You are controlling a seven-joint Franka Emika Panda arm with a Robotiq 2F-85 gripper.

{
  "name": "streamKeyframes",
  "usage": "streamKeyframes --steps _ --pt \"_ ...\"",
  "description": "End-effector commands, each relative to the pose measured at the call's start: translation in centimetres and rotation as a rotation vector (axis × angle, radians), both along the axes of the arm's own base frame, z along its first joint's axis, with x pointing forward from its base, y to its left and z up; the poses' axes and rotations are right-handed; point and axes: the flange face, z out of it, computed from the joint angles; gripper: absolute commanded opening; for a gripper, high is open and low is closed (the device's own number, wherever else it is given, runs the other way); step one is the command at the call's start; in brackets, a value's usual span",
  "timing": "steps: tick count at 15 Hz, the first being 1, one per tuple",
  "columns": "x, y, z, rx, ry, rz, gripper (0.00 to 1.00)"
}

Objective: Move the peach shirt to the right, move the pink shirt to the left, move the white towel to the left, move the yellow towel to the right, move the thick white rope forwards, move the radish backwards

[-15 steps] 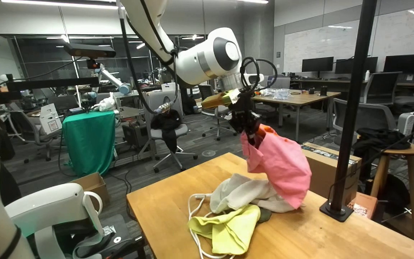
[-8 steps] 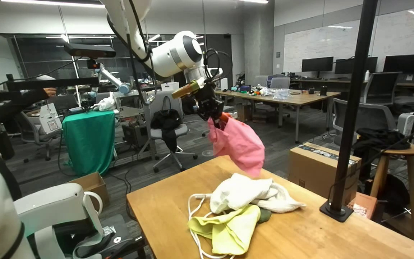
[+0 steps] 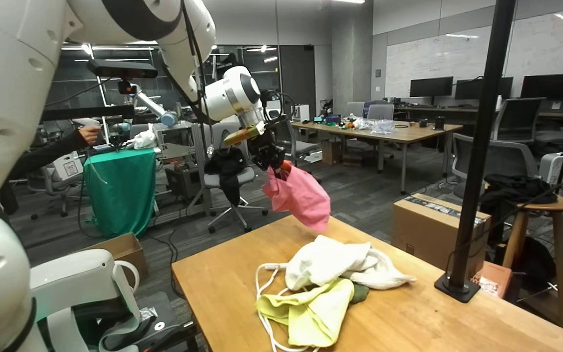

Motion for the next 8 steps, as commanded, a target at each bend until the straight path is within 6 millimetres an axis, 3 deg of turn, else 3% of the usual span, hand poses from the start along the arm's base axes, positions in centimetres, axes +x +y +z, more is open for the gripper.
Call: streamKeyframes --steps 1,8 --pt "2.7 2.8 -1.8 0.027 -0.012 -0.012 0.05" --pt "5.7 4.6 -3.7 0.039 -0.077 -0.068 0.06"
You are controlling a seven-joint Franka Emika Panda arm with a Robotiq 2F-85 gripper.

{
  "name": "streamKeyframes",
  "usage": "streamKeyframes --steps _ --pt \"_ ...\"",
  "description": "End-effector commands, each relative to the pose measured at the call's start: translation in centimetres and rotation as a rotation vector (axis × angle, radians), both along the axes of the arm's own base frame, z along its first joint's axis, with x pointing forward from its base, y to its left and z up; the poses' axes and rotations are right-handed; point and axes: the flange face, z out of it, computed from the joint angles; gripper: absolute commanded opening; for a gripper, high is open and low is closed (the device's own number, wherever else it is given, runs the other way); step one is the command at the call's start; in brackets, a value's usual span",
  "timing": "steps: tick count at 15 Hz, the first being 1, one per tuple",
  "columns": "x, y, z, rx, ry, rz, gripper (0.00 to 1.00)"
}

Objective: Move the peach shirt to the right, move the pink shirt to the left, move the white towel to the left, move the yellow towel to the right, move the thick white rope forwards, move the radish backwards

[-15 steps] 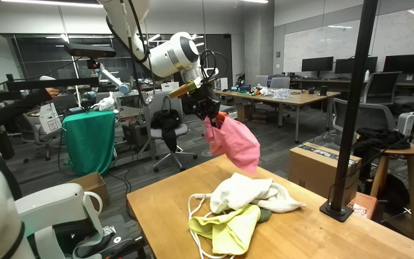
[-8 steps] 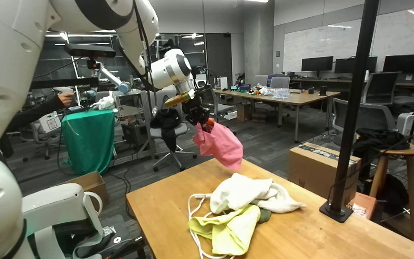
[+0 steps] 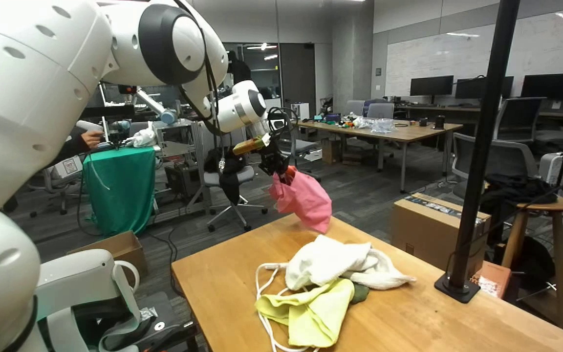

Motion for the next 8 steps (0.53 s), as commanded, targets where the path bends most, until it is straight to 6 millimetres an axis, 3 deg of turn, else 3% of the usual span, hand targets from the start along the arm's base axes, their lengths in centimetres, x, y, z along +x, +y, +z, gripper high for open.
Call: streamKeyframes --steps 1,2,8 --pt "2.0 0.8 -0.4 -0.008 -0.033 -0.032 0.13" --pt "2.2 0.7 -0.7 -0.016 -0.029 -0.029 0.33" --pt "2.2 -0.5 -1.4 -0.063 0.056 -0.049 0.77"
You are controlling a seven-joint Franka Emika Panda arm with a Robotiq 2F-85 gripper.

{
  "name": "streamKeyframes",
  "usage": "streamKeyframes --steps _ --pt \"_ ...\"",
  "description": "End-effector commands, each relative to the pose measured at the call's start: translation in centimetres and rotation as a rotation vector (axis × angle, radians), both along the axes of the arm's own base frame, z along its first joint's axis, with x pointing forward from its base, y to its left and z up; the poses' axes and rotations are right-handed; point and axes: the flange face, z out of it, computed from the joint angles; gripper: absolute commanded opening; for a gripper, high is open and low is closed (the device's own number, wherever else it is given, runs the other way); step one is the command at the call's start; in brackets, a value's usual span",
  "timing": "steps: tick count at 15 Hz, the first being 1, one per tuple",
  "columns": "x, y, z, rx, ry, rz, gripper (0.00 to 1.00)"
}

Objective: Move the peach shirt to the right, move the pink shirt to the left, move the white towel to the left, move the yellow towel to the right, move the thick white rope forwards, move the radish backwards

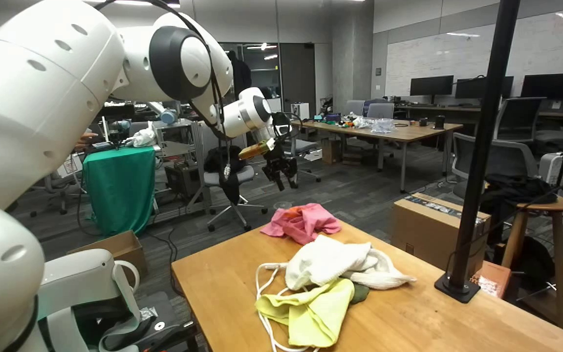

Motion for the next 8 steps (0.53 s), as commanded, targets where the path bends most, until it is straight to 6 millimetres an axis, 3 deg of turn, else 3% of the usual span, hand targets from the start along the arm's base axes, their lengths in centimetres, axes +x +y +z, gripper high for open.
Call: streamKeyframes --steps 1,3,8 --pt "0.3 -1.0 0.6 -0.031 0.052 -0.023 0.84" --pt "0.3 -2.5 0.6 -0.048 0.077 -0.043 0.98" --pt "1.6 -9.5 -0.6 -0.049 0.121 -0.133 1.00"
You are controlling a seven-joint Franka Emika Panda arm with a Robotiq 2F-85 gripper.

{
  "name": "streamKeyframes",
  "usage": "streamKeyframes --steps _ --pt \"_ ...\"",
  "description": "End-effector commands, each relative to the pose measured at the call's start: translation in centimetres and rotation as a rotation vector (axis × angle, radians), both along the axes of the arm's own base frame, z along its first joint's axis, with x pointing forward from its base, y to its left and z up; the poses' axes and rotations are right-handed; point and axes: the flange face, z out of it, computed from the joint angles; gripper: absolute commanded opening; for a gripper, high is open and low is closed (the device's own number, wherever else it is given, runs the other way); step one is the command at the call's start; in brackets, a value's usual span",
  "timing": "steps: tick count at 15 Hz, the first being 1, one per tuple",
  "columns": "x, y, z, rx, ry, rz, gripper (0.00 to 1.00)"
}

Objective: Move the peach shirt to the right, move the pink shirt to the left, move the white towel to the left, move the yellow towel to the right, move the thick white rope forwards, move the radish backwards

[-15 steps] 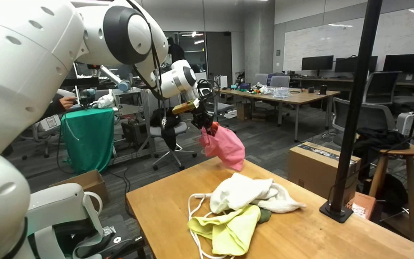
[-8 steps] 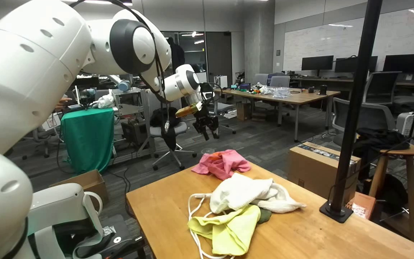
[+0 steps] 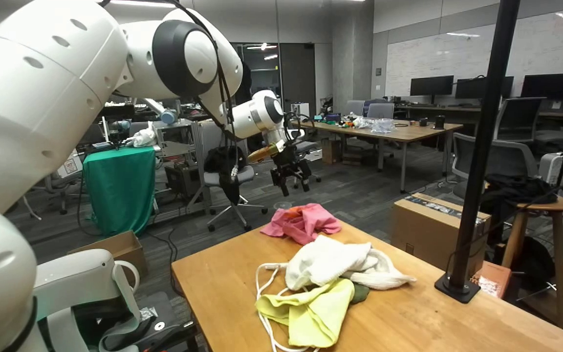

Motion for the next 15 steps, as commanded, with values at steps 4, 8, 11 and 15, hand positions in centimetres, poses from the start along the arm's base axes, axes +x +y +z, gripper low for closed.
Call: streamKeyframes --steps 4,8,11,15 --pt "1.4 -11.8 -1.1 0.075 0.095 -0.160 0.99" --pt "1.6 -17.7 -3.2 0.149 0.139 -0.243 1.00" --pt "1.5 -20.7 -5.1 0.189 0.161 -0.285 1.00" --pt "0.6 -23.2 -7.6 0.226 0.210 -0.318 1.00"
